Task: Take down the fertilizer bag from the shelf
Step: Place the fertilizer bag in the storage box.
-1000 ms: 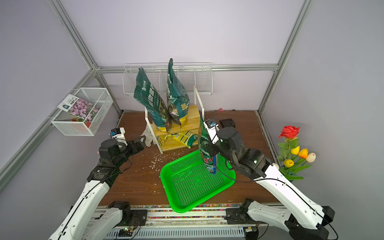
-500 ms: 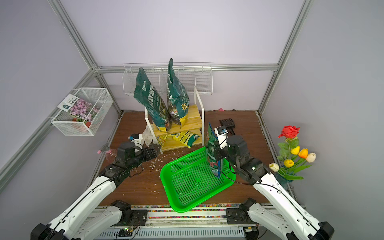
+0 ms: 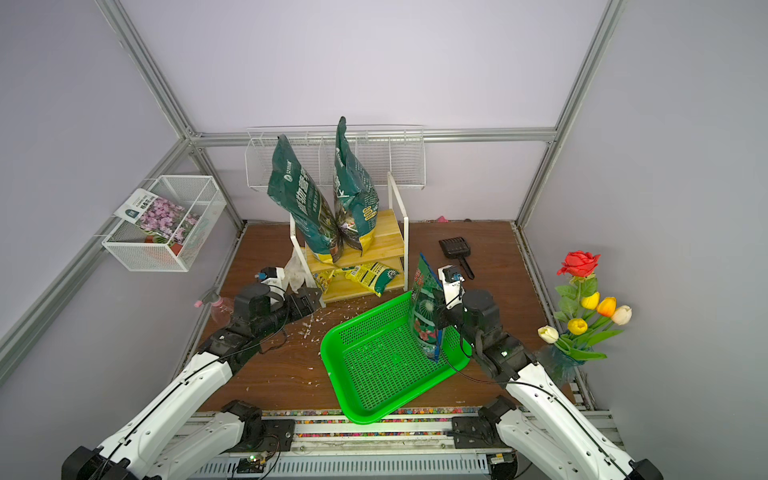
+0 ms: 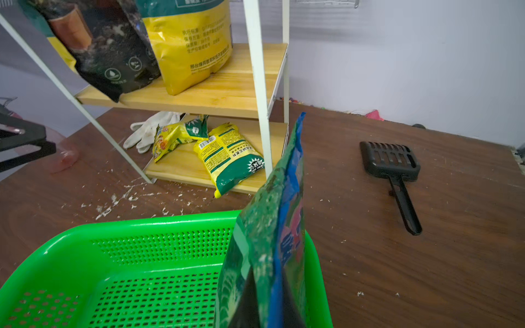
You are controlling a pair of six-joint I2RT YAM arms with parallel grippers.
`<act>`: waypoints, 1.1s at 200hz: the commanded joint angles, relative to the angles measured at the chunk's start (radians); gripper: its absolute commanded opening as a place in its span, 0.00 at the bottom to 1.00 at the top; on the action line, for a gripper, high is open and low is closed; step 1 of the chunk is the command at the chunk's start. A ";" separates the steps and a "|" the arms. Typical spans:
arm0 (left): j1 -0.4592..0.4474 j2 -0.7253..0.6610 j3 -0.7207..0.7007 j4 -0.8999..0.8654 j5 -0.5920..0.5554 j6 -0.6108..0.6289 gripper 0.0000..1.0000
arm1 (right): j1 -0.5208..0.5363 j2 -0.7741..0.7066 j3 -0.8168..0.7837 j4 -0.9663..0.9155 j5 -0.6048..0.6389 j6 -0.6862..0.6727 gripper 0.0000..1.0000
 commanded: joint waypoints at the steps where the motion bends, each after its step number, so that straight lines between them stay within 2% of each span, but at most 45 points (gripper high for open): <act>1: -0.006 -0.003 -0.015 0.026 0.006 -0.006 0.89 | -0.027 -0.013 -0.033 0.135 0.027 0.029 0.00; 43: -0.006 -0.003 -0.014 0.031 0.009 -0.012 0.89 | -0.059 -0.014 -0.066 0.128 0.062 0.085 0.02; 68: -0.007 -0.008 -0.015 0.031 0.008 -0.012 0.89 | -0.062 -0.045 -0.076 0.114 0.049 0.118 0.19; 97: -0.008 -0.009 -0.018 0.034 0.008 -0.013 0.89 | -0.062 -0.086 -0.078 0.085 0.029 0.146 0.53; 124: -0.008 -0.004 -0.018 0.039 0.012 -0.015 0.89 | -0.062 -0.110 -0.072 0.059 0.019 0.168 0.71; 155: -0.008 -0.010 -0.020 0.040 0.014 -0.015 0.89 | -0.061 -0.112 -0.061 0.033 0.011 0.171 0.79; 220: -0.009 -0.036 -0.019 0.027 -0.005 -0.003 0.89 | -0.062 -0.037 0.066 -0.034 -0.034 0.135 0.85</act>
